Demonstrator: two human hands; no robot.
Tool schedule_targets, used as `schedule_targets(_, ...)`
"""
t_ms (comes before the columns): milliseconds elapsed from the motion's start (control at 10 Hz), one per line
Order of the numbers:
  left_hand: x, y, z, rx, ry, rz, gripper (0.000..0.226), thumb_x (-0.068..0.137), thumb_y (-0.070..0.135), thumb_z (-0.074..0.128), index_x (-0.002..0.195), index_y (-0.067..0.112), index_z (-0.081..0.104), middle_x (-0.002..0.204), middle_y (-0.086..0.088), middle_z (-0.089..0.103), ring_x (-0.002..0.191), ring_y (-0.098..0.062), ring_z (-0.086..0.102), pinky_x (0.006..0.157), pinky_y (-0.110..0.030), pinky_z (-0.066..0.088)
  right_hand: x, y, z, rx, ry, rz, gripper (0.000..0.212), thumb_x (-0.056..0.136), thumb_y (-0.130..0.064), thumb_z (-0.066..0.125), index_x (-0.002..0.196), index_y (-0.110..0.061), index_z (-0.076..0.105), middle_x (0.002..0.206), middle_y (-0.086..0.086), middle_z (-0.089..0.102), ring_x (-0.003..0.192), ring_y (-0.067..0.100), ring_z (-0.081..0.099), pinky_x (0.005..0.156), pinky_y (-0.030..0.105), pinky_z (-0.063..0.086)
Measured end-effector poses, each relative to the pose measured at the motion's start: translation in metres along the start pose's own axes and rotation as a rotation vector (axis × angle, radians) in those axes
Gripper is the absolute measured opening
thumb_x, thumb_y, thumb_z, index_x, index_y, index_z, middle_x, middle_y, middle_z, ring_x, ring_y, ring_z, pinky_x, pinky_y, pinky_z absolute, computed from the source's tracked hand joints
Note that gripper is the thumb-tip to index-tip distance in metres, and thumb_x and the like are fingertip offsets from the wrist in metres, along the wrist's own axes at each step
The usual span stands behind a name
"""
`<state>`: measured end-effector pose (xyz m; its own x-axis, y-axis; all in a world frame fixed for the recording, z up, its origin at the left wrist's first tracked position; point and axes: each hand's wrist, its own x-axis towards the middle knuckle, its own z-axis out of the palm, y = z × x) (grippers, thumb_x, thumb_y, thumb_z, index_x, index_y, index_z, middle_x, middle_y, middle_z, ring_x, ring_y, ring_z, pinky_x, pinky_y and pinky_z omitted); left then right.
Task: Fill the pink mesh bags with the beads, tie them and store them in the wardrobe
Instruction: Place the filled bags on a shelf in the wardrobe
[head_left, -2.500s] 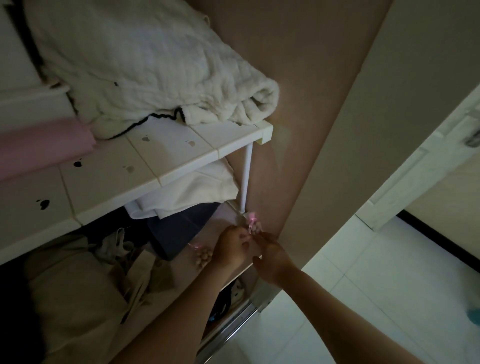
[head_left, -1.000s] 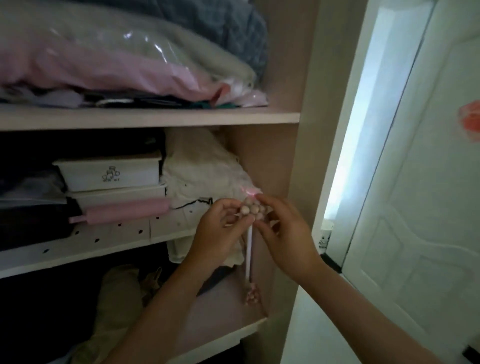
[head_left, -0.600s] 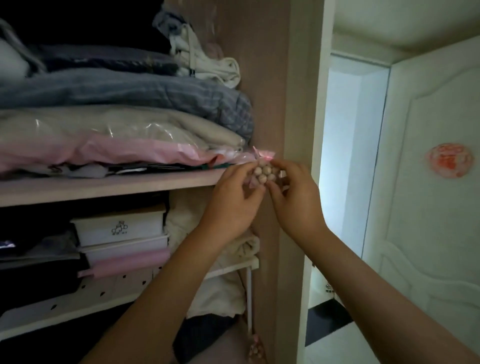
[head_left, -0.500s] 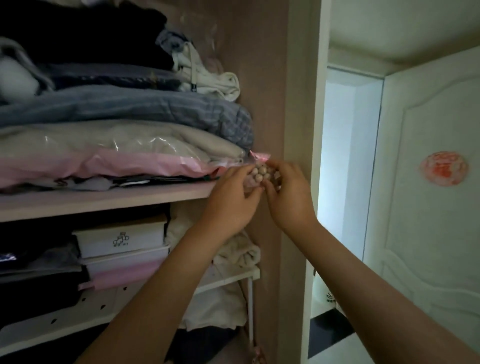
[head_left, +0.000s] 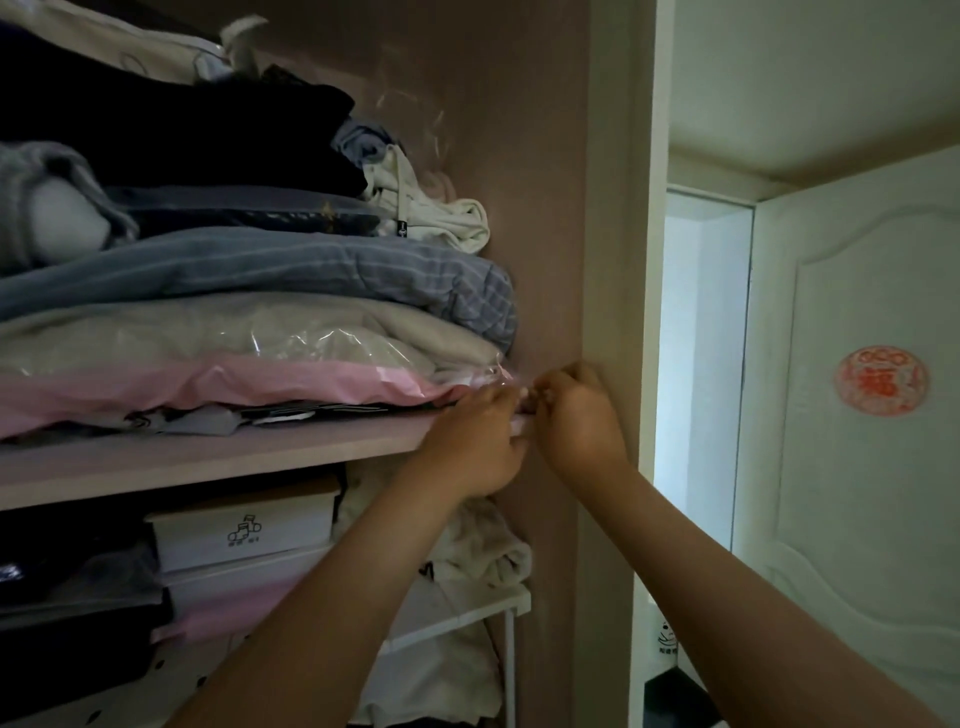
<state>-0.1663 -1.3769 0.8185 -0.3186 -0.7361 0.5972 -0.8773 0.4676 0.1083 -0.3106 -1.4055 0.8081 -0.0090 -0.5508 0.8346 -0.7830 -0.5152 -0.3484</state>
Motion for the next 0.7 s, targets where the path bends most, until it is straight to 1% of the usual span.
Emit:
schedule_targets(100, -0.005, -0.001, -0.001, -0.085, 0.014, 0.025, 0.060, 0.095, 0.034, 0.051, 0.150, 0.029, 0.030, 0.155, 0.004, 0.028, 0.142, -0.019, 0.026, 0.110, -0.037, 0.035, -0.006, 0.005, 0.000, -0.009, -0.014, -0.047, 0.016, 0.091, -0.005, 0.057, 0.100, -0.006, 0.070, 0.104, 0.004, 0.057, 0.090, 0.017, 0.055, 0.073, 0.020, 0.042)
schedule_targets(200, 0.001, -0.006, 0.005, -0.010, -0.009, 0.069, 0.061, 0.092, 0.030, 0.051, 0.150, 0.027, 0.032, 0.159, 0.006, 0.022, 0.145, -0.017, 0.025, 0.112, -0.040, 0.036, -0.010, 0.007, 0.000, -0.086, -0.077, -0.181, 0.031, 0.087, -0.012, 0.051, 0.106, -0.007, 0.075, 0.102, 0.009, 0.067, 0.084, 0.021, 0.061, 0.075, 0.035, 0.054)
schedule_targets(300, 0.016, -0.006, 0.007, 0.032, -0.098, 0.069, 0.069, 0.090, 0.032, 0.050, 0.153, 0.027, 0.023, 0.163, 0.007, 0.015, 0.148, -0.014, 0.020, 0.116, -0.040, 0.031, -0.009, 0.007, -0.001, -0.160, -0.225, -0.163, 0.057, 0.082, -0.033, 0.044, 0.127, -0.007, 0.067, 0.123, 0.016, 0.067, 0.104, 0.035, 0.066, 0.090, 0.043, 0.055)
schedule_targets(400, 0.031, -0.005, 0.007, 0.022, -0.200, 0.049, 0.071, 0.092, 0.030, 0.047, 0.155, 0.030, 0.014, 0.164, 0.008, 0.008, 0.150, -0.011, 0.010, 0.122, -0.037, 0.018, -0.004, 0.006, 0.000, -0.244, -0.357, -0.155, 0.060, 0.090, -0.034, 0.045, 0.143, -0.008, 0.053, 0.149, 0.014, 0.051, 0.127, 0.035, 0.056, 0.104, 0.040, 0.047)
schedule_targets(500, 0.036, -0.001, 0.000, 0.014, -0.263, -0.006, 0.072, 0.093, 0.022, 0.051, 0.155, 0.023, 0.017, 0.163, 0.003, 0.012, 0.150, -0.017, 0.013, 0.121, -0.034, 0.014, 0.005, 0.000, -0.003, -0.351, -0.405, -0.152, 0.053, 0.099, -0.031, 0.048, 0.148, -0.012, 0.044, 0.154, 0.012, 0.044, 0.128, 0.035, 0.054, 0.101, 0.037, 0.042)
schedule_targets(600, 0.035, 0.000, -0.004, -0.035, -0.267, -0.017, 0.071, 0.090, 0.025, 0.054, 0.153, 0.024, 0.022, 0.161, 0.000, 0.021, 0.147, -0.020, 0.021, 0.119, -0.033, 0.021, 0.009, -0.004, -0.009, -0.281, -0.484, -0.104, 0.054, 0.100, -0.035, 0.050, 0.150, -0.016, 0.043, 0.154, 0.011, 0.044, 0.131, 0.033, 0.051, 0.104, 0.035, 0.041)
schedule_targets(700, 0.012, 0.002, -0.020, -0.138, -0.183, 0.027, 0.066, 0.086, 0.033, 0.059, 0.146, 0.034, 0.033, 0.150, 0.005, 0.039, 0.137, -0.019, 0.038, 0.108, -0.034, 0.038, 0.004, -0.009, -0.030, -0.160, -0.462, -0.092, 0.051, 0.098, -0.031, 0.056, 0.146, -0.016, 0.047, 0.145, 0.012, 0.051, 0.123, 0.033, 0.057, 0.102, 0.038, 0.048)
